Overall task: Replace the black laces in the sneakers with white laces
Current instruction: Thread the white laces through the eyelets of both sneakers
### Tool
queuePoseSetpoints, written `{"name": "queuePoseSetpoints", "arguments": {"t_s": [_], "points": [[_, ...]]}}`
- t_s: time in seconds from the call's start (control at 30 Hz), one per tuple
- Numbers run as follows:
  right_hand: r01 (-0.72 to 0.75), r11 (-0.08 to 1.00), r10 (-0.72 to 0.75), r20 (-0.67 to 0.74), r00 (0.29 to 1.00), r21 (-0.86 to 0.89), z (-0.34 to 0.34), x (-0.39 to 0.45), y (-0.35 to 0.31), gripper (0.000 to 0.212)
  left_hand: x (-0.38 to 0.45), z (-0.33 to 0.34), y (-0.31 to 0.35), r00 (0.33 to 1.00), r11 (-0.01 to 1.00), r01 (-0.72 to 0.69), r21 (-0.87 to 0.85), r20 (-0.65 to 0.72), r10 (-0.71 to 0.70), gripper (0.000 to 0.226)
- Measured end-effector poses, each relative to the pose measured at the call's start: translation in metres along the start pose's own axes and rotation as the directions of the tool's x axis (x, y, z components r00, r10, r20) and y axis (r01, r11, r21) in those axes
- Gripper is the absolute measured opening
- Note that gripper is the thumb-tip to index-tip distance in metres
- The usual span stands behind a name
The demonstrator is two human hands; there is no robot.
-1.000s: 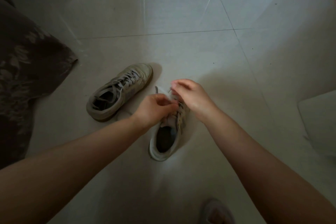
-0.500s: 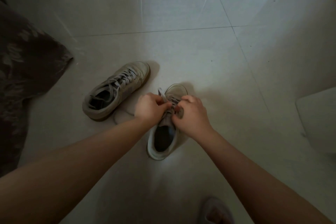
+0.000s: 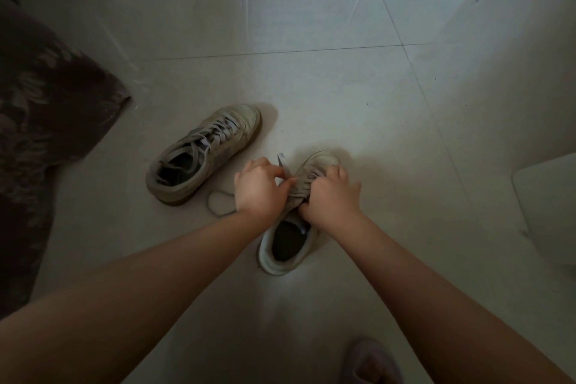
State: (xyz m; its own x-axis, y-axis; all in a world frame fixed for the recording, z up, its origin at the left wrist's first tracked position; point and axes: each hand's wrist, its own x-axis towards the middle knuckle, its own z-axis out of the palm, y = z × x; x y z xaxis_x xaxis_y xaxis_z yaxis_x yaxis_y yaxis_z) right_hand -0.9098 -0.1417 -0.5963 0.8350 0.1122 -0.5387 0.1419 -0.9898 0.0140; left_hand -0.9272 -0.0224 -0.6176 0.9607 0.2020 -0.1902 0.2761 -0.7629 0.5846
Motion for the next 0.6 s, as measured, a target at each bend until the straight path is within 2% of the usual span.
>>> {"name": "queuePoseSetpoints", "arguments": {"t_s": [0.1, 0.17, 0.23, 0.4, 0.47, 0.6], "points": [[-0.028, 0.973, 0.049, -0.088, 0.995, 0.228, 0.015, -0.003, 0.007, 0.044, -0.001, 0.000, -0.001, 1.000, 0.996, -0.024, -0.083, -0.014, 0.023, 0.018], [-0.003, 0.946, 0.079, -0.222, 0.972, 0.324, 0.027, -0.006, 0.010, 0.033, 0.000, 0.001, -0.001, 1.000, 0.989, -0.013, -0.146, -0.005, 0.012, 0.020], [0.010, 0.915, 0.109, -0.270, 0.957, 0.403, 0.034, -0.006, 0.011, 0.027, 0.002, 0.003, 0.001, 1.000, 0.977, 0.022, -0.214, 0.007, -0.021, 0.023], [0.027, 0.758, 0.174, -0.241, 0.955, 0.652, 0.039, 0.001, 0.013, 0.015, 0.001, 0.005, 0.012, 0.990, 0.904, 0.139, -0.403, 0.046, -0.132, 0.029], [0.042, 0.671, 0.186, -0.223, 0.957, 0.741, 0.040, 0.000, 0.015, 0.012, 0.000, 0.005, 0.014, 0.993, 0.915, 0.116, -0.387, 0.032, -0.112, 0.031], [0.061, 0.511, 0.121, -0.143, 0.982, 0.857, 0.039, -0.005, 0.025, 0.013, -0.002, 0.006, 0.013, 0.999, 0.963, 0.038, -0.268, 0.027, -0.031, 0.020]]}}
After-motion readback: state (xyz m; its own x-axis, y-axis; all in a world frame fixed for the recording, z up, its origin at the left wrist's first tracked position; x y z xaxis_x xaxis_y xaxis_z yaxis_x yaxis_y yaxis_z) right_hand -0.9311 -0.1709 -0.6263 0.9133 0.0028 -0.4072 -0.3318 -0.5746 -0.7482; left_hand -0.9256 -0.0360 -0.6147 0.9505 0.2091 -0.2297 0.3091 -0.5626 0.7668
